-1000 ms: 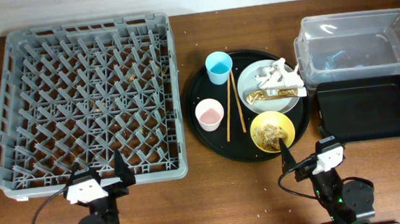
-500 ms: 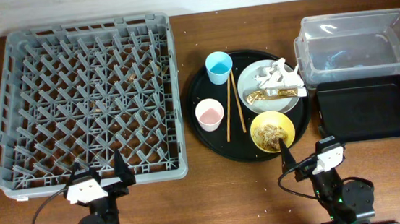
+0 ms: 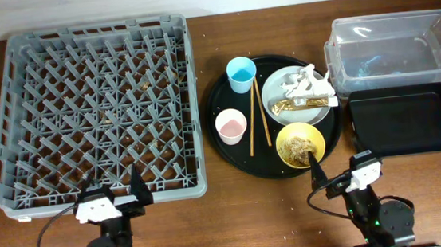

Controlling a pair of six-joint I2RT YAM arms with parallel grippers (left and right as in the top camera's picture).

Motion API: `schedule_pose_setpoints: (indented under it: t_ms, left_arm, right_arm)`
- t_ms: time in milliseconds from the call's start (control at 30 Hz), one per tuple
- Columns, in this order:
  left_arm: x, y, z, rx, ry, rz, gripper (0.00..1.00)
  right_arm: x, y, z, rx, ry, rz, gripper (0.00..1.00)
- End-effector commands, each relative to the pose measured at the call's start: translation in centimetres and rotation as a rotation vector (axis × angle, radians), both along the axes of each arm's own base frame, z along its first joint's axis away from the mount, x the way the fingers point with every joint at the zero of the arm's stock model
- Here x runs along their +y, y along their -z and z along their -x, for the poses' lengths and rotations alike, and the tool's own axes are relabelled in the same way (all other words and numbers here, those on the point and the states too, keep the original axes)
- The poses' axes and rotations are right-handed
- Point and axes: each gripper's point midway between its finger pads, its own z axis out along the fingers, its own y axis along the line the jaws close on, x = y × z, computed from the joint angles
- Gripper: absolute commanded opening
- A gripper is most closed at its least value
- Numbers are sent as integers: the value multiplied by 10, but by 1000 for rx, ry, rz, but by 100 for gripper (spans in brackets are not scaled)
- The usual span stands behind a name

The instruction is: Sort waste into correct bins and load items into the dishwasher rack

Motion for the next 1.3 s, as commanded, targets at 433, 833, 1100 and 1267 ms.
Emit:
schedule_pose_setpoints:
  t_ms: [433,833,1100,1267]
  left_arm:
    - [-12,-194,39,-239,76,-21,99]
    - [-14,-180,-36,321,89,-29,99]
    - [-15,-135,-68,535,91,-25,99]
    - [-15,-106,-84,631,92,-23,99]
  right_arm:
    - [4,-205,1,-121,-21,-2,99]
    - [28,-163,-124,701,-160,184,98]
    - [37,-58,-180,1024,-93,-18,83]
    - [-5,21,-189,1244,571,-351,73]
